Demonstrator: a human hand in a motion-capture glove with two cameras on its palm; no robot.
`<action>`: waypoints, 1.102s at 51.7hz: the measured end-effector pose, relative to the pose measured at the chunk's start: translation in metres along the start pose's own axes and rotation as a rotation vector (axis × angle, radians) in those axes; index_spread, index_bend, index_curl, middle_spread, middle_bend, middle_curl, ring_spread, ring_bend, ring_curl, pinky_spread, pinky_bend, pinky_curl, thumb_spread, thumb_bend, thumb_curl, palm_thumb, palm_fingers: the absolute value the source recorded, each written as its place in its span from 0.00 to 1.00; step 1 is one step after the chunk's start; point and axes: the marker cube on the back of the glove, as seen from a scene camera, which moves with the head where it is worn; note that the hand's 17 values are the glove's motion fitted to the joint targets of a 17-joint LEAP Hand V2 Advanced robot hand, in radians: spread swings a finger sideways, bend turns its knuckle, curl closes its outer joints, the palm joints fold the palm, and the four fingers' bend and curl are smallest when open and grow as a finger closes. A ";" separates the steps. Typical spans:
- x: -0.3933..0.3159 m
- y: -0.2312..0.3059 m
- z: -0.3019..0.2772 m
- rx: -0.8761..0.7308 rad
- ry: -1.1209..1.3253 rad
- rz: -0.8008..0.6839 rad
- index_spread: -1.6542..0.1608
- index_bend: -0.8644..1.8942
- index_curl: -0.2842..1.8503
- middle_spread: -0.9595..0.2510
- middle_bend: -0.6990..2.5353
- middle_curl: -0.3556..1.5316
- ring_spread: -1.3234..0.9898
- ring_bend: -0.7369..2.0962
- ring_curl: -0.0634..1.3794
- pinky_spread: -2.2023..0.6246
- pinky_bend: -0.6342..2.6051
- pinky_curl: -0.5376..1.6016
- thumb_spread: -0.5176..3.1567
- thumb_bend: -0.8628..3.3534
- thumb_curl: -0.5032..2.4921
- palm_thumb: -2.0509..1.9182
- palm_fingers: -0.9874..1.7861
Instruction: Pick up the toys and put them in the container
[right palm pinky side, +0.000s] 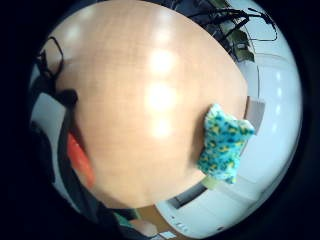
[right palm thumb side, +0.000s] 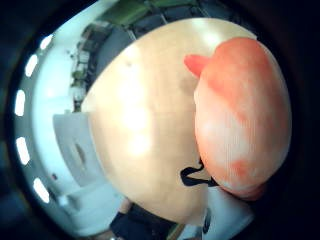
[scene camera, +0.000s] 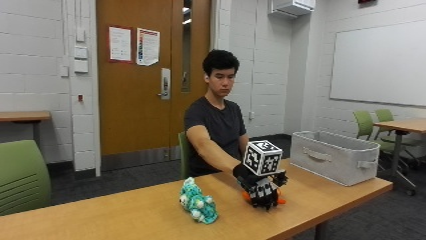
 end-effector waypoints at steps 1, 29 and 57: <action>0.000 0.002 -0.002 0.002 0.001 0.005 0.75 0.37 0.14 0.52 0.50 0.55 0.40 0.77 0.44 0.64 0.56 0.43 0.44 0.25 0.29 0.63 0.67; -0.069 0.064 -0.223 0.313 -0.090 -0.056 0.71 0.36 0.16 0.45 0.44 0.54 0.39 0.68 0.38 0.61 0.48 0.41 0.35 0.26 0.39 0.69 0.74; -0.412 0.185 -0.333 0.502 -0.021 -0.636 0.71 0.36 0.13 0.42 0.43 0.56 0.39 0.68 0.37 0.61 0.47 0.43 0.32 0.24 0.45 0.69 0.74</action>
